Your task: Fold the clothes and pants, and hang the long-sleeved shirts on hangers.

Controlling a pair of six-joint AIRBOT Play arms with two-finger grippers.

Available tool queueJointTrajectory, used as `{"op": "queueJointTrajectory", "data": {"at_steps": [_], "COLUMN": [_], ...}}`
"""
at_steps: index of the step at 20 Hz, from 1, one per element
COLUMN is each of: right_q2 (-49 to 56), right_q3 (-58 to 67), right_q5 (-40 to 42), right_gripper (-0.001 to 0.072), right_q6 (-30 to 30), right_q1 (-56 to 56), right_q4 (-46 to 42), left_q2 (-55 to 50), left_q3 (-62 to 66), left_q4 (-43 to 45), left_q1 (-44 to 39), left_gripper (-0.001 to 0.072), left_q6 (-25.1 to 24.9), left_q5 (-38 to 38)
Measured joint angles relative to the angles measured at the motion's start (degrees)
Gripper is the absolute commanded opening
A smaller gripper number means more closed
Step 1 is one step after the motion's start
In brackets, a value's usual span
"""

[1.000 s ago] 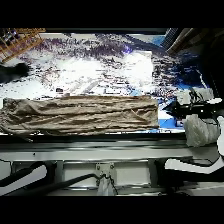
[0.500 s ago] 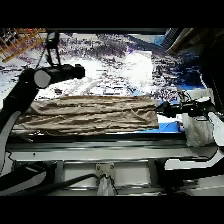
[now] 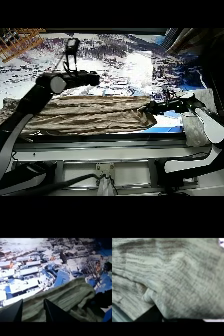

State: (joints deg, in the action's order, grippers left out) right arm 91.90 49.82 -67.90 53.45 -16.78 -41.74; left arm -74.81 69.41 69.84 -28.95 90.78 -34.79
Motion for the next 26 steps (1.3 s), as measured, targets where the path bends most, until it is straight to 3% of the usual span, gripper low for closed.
{"op": "queueJointTrajectory", "data": {"at_steps": [2, 4, 5, 6, 13, 18, 26], "right_q2": [0.1, -0.1, -0.4, -0.8, -6.8, -12.3, -20.4], "right_q3": [0.0, 0.0, 0.0, 0.0, -0.1, 0.0, 6.4], "right_q5": [1.3, 1.7, 1.9, 2.2, 3.2, 0.9, -8.1], "right_gripper": [0.0021, 0.0020, 0.0020, 0.0020, 0.0017, 0.0017, 0.0018], "right_q6": [0.0, 0.0, 0.6, 1.2, 6.3, 12.6, 23.2], "right_q1": [1.0, 1.5, 1.7, 1.9, 2.0, -1.5, -14.2], "right_q4": [-0.4, -0.8, -1.2, -1.9, -10.6, -12.1, -15.2], "left_q2": [-2.1, -4.5, -5.8, -7.0, -14.1, -17.9, -22.0], "left_q3": [0.0, 0.0, 0.0, 0.0, 0.0, 0.0, 0.0], "left_q4": [0.0, -0.1, -0.1, -0.1, -0.1, -2.8, -28.8], "left_q1": [-2.1, -4.6, -5.7, -6.8, -11.4, -11.6, -12.5], "left_gripper": [0.0267, 0.0093, 0.0030, 0.0014, 0.0014, 0.0014, 0.0014], "left_q6": [0.1, 0.1, 0.1, 0.1, 0.1, -0.7, -16.0], "left_q5": [-0.2, -0.5, -0.5, -0.5, -3.4, -7.1, -8.2]}}
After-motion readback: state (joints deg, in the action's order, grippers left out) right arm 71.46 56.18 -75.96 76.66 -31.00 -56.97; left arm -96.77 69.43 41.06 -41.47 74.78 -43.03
